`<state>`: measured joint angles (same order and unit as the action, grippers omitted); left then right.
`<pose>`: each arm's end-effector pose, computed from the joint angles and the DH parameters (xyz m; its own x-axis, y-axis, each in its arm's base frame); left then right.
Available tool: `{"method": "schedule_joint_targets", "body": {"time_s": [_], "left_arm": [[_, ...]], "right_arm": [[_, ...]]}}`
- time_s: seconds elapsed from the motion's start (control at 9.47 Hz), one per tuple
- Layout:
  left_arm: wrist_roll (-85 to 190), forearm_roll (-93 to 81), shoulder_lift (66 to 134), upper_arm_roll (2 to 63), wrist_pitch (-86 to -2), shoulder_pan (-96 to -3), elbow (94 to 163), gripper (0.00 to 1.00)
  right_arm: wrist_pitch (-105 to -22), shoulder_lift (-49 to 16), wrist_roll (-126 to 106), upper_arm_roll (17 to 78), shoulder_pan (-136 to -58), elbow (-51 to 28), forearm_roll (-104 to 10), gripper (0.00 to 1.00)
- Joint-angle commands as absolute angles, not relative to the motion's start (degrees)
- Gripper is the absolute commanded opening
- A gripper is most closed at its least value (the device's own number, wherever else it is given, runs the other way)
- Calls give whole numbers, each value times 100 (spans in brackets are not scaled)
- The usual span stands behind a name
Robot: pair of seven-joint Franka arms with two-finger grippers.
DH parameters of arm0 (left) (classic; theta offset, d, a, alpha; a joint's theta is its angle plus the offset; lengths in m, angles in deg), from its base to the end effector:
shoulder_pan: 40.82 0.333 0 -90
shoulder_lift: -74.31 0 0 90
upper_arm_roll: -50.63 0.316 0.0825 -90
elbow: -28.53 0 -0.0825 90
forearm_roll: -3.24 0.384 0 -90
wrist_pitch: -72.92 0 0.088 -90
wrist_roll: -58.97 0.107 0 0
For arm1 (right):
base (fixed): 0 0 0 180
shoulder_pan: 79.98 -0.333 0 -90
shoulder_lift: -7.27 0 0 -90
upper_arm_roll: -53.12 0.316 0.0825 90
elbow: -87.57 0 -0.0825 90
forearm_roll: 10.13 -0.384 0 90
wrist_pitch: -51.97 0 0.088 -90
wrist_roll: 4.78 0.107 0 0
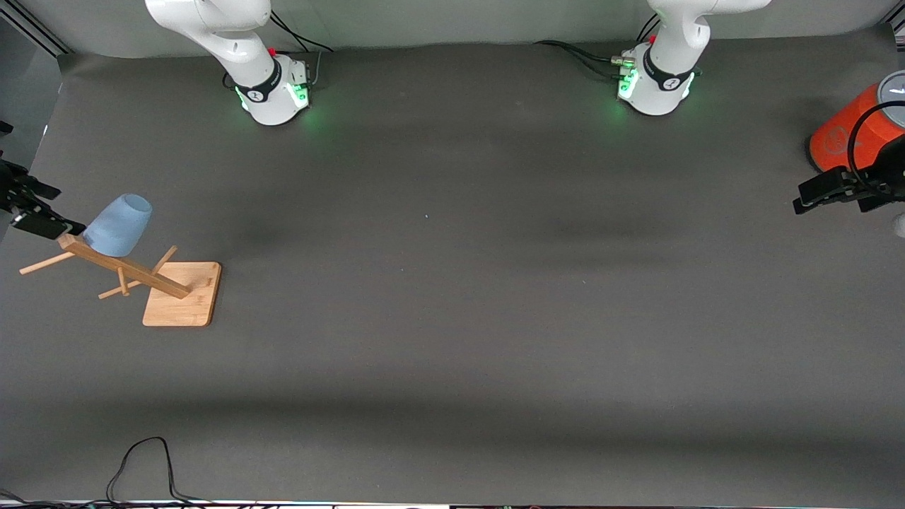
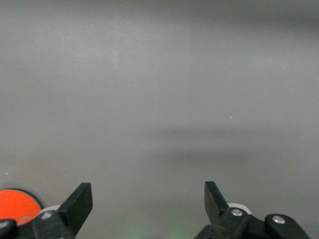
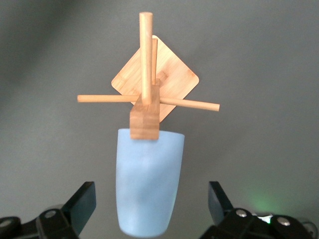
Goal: Rotate and upright cup with both arms
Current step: 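Pull the light-blue cup off the wooden mug tree peg with the right gripper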
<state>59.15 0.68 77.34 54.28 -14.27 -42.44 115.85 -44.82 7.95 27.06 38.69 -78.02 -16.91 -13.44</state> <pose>0.5654 0.0141 0.6128 0.9980 0.0301 -0.0548 0.0324 -0.9986 0.0415 0.5250 -0.1492 0.5215 0.6517 -0.7463 -0.1353 -0.7518 -0.6592 0.0146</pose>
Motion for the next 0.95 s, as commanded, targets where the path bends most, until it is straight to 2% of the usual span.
{"method": "schedule_joint_targets", "body": {"time_s": [0.0,0.63,0.84], "left_arm": [[5985,148,7589,5459,-1374,-4302,11712,100],[5985,113,7528,5459,-1365,-4285,11721,100],[5933,113,7379,5459,-1356,-4293,11791,100]], "right_arm": [[-4943,990,2826,3826,-7883,-2227,-1618,100],[-5744,1017,2887,3835,-8041,-2975,-1681,100],[-5780,1017,2923,3835,-8042,-3002,-1716,100]]}}
